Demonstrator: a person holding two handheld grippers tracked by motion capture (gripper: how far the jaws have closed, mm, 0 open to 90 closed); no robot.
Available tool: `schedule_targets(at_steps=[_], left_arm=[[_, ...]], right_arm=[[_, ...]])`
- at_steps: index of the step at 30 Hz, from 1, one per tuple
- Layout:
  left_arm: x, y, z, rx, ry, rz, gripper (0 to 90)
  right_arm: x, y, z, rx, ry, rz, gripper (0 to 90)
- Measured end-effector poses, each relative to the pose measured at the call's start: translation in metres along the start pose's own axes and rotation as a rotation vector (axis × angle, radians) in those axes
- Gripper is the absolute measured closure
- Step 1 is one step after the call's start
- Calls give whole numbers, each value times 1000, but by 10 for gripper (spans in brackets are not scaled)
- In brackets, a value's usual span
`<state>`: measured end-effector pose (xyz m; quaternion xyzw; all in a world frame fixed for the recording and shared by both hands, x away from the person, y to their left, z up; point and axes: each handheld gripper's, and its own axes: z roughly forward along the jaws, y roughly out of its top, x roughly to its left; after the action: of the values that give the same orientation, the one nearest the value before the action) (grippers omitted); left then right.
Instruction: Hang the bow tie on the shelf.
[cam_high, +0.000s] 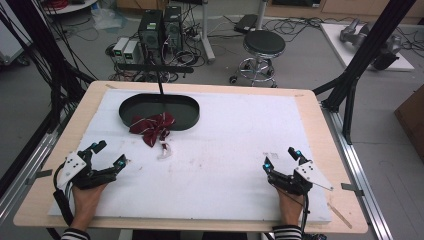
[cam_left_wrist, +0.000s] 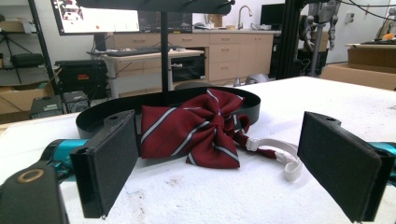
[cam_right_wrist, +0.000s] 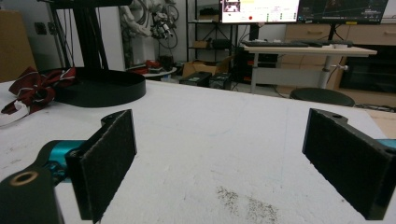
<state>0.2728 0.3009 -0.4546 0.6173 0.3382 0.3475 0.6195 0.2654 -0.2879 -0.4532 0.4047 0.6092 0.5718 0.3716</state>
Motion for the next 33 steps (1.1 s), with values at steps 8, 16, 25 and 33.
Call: schedule_targets(at_steps=[8,16,25,33], left_arm=[[0,0,0,5,3,0,131],[0,1,2,17,-2,-1,134],[0,6,9,115,-22,43,134],[-9,28,18,163,-57,105,140]], right_arm=[[1,0,0,0,-6,-11,89],[2,0,0,1,-11,-9,89],[3,0,1,9,-11,-19,89],[3,0,1,7,-11,-21,89]])
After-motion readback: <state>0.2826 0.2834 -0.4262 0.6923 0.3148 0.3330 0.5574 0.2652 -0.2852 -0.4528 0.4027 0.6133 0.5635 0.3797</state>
